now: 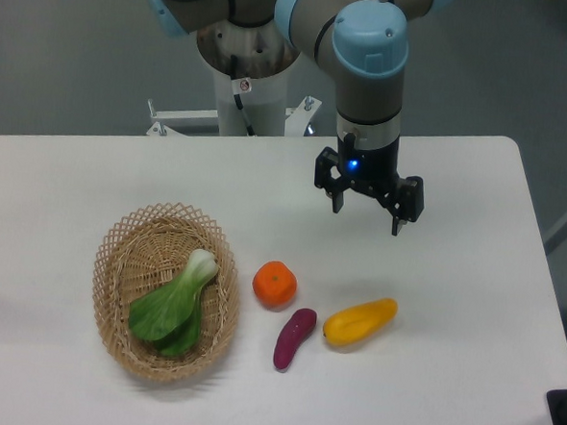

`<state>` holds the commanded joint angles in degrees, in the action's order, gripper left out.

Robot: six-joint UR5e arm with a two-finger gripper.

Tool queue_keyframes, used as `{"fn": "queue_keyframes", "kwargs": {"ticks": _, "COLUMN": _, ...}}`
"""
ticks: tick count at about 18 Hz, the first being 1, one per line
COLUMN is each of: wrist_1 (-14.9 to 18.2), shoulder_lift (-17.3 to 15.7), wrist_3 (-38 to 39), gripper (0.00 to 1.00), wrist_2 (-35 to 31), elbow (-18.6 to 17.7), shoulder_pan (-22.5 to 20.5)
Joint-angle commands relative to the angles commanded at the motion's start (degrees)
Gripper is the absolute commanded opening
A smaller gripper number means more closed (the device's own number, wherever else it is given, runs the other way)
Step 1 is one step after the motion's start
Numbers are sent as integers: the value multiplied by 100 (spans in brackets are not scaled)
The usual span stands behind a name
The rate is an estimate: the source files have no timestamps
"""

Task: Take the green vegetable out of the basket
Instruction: 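Move the gripper over the basket and lower it onto the bok choy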

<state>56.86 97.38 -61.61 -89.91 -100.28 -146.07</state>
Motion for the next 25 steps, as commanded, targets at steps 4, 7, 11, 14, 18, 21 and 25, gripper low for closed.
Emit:
{"fn": "queue_keyframes", "kwargs": {"ticks": 4, "wrist_1": 9, "shoulder_lift": -17, "wrist_3": 0, "gripper": 100, "wrist_2": 0, "elbow": -44, "shoulder_pan": 9}}
{"fn": "queue_keyframes", "kwargs": {"ticks": 7, "wrist_1": 26, "shoulder_lift": -26, "wrist_3": 70, "gripper": 100, "wrist_2": 9, "elbow": -79, "shoulder_pan": 35}}
{"fn": "queue_keyframes", "kwargs": {"ticks": 11, "wrist_1": -17, "shoulder_lift": -88, "wrist_3": 613, "gripper": 100, "wrist_2": 70, "elbow": -281, "shoulder_pan": 271}}
{"fn": "queue_keyframes", "kwargs": {"ticks": 14, "wrist_1": -35, "shoulder_lift": -44, "wrist_3": 1220, "gripper": 100, "wrist_2": 62, "elbow": -281, "shoulder_pan": 711}}
{"fn": "queue_keyframes", "kwargs": {"ticks": 18, "wrist_1": -70, "shoulder_lift": 105, "wrist_3": 2222, "gripper": 100, "wrist_2": 44, "elbow": -272, "shoulder_pan": 1440}}
{"fn": "queue_keyframes", "kwargs": {"ticks": 21, "wrist_1": -307, "shoulder_lift": 351, "wrist_3": 2810, "gripper": 100, "wrist_2": 35, "elbow": -272, "shoulder_pan": 1897}}
{"fn": "queue_keyframes", "kwargs": {"ticks": 25, "wrist_1": -527, "shoulder_lift": 808, "wrist_3": 3164, "gripper": 100, "wrist_2": 0, "elbow": -281, "shoulder_pan": 2398}}
